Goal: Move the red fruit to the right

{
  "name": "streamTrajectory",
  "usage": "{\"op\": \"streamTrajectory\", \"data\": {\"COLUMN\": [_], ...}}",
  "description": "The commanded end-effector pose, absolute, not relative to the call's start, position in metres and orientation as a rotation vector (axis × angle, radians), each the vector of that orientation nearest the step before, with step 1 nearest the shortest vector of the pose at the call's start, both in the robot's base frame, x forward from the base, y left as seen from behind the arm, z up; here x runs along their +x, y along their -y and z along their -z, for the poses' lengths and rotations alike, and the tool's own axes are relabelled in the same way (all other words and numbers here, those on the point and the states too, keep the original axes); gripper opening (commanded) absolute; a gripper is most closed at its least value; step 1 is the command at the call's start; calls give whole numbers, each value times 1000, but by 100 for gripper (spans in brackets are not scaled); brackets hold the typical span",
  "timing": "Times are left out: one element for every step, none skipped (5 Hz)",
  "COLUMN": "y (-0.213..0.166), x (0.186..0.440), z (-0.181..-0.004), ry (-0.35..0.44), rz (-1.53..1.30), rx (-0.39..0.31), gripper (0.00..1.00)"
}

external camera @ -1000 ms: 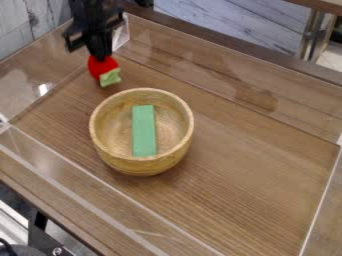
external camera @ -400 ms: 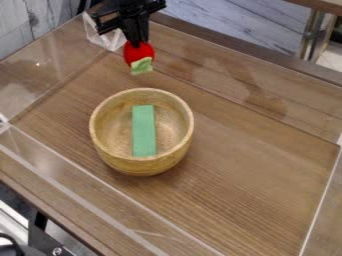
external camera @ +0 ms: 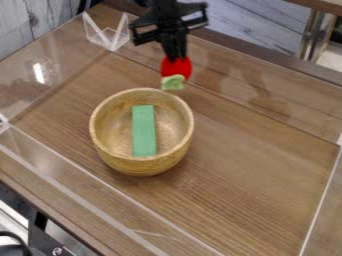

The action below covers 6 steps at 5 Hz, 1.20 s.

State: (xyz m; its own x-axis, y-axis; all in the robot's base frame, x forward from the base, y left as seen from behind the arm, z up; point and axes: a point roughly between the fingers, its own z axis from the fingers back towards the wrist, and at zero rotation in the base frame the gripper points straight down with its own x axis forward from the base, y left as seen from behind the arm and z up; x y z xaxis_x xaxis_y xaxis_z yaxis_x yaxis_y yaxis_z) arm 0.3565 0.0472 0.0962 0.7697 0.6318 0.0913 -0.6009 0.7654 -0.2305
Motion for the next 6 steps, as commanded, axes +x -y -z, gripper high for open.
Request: {"op": "streamTrajectory", "data": {"y": [-17,7,28,42,49,55], "x": [362,365,364,364,364,360], "z": [-125,-121,-106,-89,-72,-64], "ry": [254,254,258,272,289,329], "rz": [-574,-530,-489,-466,-444,-407], "rx": [-217,-218,-215,-199,-182,-141], "gripper": [0,0,0,0,0,100]}}
